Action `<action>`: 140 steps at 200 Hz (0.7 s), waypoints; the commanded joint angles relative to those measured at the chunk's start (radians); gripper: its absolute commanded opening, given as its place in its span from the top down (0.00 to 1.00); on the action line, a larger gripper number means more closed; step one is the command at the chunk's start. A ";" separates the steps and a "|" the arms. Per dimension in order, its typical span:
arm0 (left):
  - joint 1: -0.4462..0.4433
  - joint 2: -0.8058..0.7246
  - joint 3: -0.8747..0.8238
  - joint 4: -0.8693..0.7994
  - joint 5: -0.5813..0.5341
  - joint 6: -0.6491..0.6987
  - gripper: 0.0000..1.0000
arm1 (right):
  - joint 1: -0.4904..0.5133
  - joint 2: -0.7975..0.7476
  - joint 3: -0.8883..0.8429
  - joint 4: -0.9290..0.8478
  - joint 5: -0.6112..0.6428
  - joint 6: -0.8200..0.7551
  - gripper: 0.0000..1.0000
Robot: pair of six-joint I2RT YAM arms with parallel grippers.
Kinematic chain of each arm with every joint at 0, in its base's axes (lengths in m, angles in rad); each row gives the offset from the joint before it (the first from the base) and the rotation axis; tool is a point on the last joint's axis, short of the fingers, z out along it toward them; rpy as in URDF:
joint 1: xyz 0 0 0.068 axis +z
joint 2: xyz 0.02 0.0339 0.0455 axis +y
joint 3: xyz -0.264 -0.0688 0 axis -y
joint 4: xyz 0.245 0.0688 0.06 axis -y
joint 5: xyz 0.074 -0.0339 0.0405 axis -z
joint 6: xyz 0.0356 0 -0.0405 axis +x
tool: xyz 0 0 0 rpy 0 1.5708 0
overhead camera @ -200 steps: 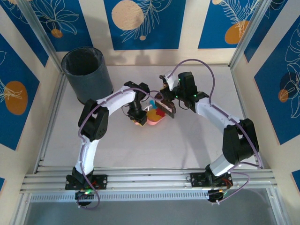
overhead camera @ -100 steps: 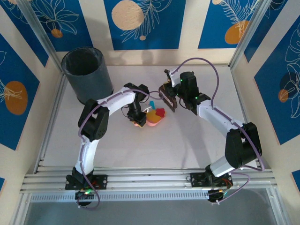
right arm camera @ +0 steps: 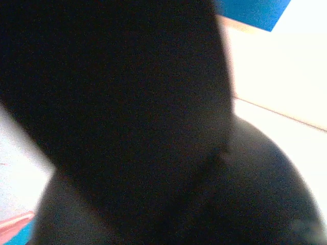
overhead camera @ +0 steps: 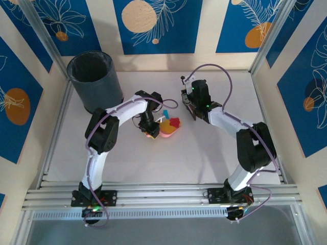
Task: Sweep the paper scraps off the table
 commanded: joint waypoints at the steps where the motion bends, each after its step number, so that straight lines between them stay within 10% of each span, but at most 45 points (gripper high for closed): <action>1: 0.011 -0.032 -0.017 -0.023 -0.004 0.011 1.00 | -0.001 0.027 0.055 0.072 0.010 -0.032 1.00; 140: 0.011 -0.030 -0.021 -0.019 -0.001 0.011 1.00 | 0.002 0.078 0.100 -0.070 -0.490 -0.086 1.00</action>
